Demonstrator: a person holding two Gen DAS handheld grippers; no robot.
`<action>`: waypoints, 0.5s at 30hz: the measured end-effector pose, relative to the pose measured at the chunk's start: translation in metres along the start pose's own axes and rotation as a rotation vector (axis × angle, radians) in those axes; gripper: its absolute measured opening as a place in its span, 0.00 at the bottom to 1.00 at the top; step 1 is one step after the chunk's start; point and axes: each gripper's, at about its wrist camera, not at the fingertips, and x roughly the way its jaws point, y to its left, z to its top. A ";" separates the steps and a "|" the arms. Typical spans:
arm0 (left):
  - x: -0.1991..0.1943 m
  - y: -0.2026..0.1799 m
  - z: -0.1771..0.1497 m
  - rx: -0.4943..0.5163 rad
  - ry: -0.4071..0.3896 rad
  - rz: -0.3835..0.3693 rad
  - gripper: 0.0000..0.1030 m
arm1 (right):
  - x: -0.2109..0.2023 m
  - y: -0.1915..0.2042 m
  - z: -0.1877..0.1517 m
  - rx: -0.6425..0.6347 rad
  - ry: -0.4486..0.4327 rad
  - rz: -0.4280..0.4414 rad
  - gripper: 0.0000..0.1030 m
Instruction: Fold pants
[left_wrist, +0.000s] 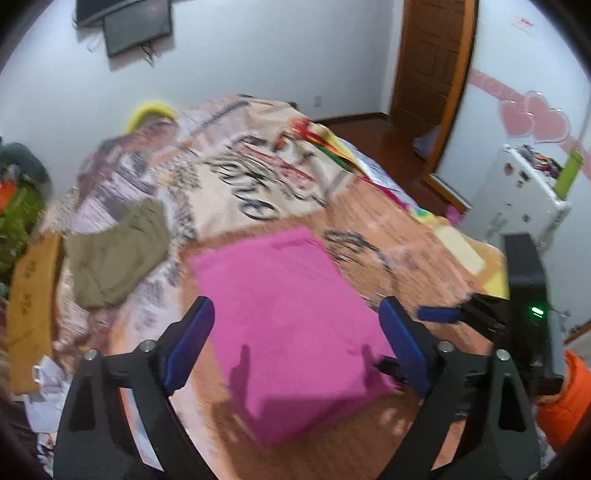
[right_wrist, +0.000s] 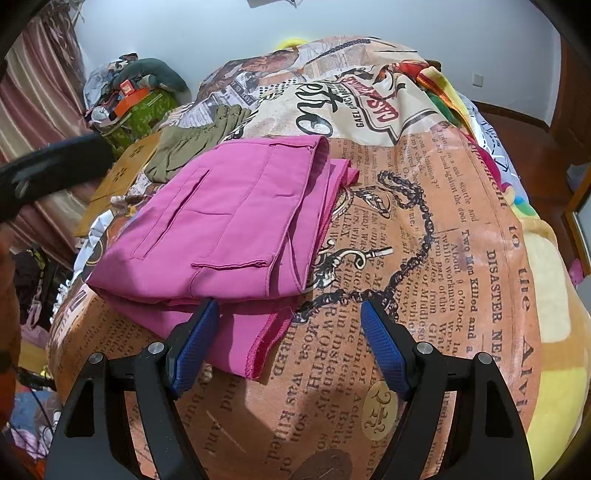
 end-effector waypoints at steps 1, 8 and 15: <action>0.002 0.006 0.003 -0.006 -0.007 0.024 0.92 | -0.001 -0.001 0.000 0.002 -0.002 -0.001 0.74; 0.051 0.057 0.025 -0.056 0.073 0.114 0.93 | -0.006 -0.004 0.002 0.006 -0.016 -0.019 0.74; 0.123 0.091 0.036 -0.062 0.235 0.193 0.93 | -0.010 -0.011 0.003 0.023 -0.028 -0.038 0.74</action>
